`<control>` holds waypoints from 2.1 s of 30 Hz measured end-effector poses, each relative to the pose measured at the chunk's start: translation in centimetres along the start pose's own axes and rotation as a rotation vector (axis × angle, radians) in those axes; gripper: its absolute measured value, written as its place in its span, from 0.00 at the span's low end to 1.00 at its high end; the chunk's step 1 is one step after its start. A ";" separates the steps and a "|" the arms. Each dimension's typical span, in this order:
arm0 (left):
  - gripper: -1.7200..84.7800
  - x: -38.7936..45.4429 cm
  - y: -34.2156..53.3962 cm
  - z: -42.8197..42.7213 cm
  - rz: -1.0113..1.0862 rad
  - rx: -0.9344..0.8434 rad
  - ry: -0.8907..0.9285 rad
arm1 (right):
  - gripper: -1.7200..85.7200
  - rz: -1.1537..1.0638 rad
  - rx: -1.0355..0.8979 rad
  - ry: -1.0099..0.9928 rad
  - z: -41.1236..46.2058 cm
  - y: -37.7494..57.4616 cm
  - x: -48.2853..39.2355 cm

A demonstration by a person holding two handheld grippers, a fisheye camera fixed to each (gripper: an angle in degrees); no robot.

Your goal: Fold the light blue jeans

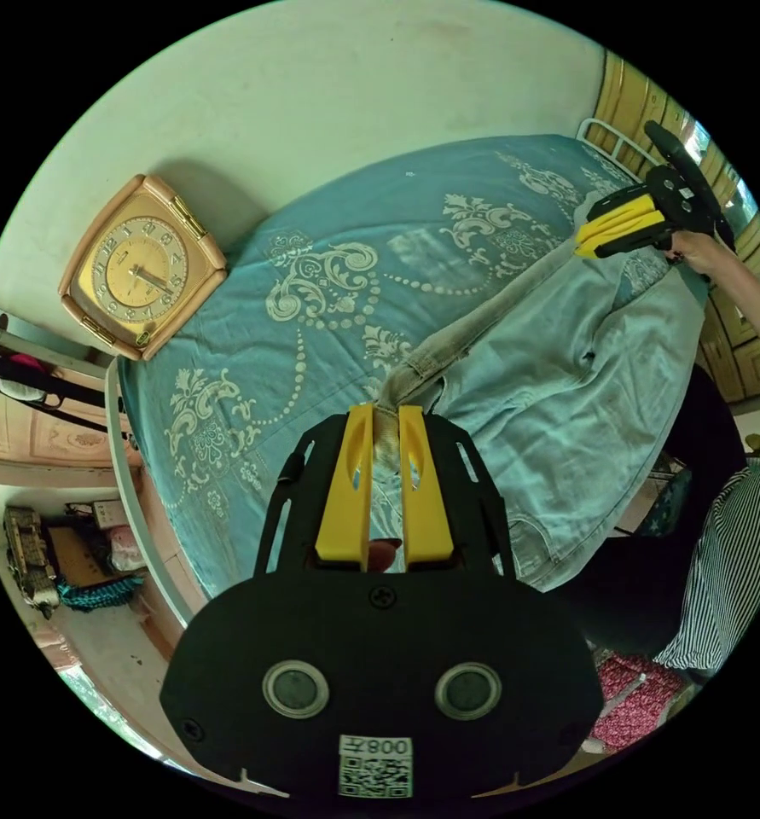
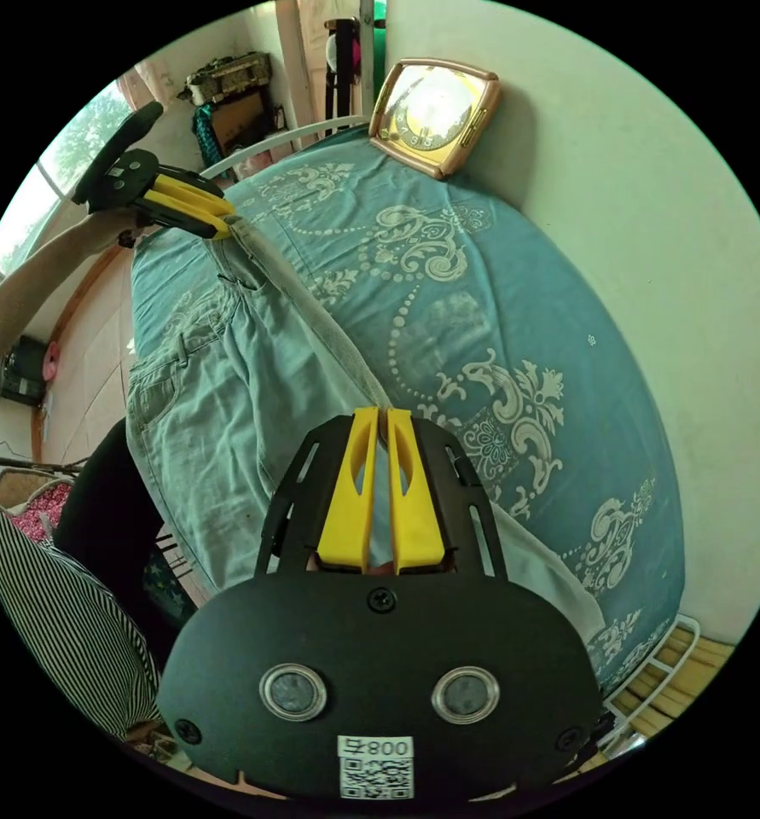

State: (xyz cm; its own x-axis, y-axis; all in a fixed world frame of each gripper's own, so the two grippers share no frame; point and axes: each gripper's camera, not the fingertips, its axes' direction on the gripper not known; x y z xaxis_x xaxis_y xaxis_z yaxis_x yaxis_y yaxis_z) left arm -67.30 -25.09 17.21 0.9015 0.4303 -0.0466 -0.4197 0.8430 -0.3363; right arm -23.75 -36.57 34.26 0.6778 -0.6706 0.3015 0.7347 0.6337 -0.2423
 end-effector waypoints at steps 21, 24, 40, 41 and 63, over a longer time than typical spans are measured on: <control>0.05 14.8 18.3 -1.5 0.180 -0.164 0.065 | 0.03 -0.105 -0.129 -0.103 2.2 14.1 -23.3; 0.05 15.7 19.7 -1.5 0.177 -0.172 0.077 | 0.04 -0.109 -0.141 -0.138 3.2 15.3 -25.2; 0.05 19.9 25.3 0.9 0.101 -0.213 0.126 | 0.04 -0.105 -0.189 -0.209 8.6 20.0 -31.2; 0.05 20.1 25.4 1.1 0.100 -0.218 0.125 | 0.04 -0.103 -0.190 -0.213 8.7 20.1 -31.2; 0.06 25.3 27.9 4.3 0.038 -0.261 0.073 | 0.04 -0.085 -0.166 -0.265 12.8 26.5 -31.9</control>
State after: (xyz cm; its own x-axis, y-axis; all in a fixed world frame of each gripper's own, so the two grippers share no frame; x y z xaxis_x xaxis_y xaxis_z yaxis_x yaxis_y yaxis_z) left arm -56.67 10.70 10.66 0.8946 0.4279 -0.1284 -0.4208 0.7105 -0.5639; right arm -26.25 6.59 29.98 0.5991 -0.5809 0.5510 0.7976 0.4936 -0.3468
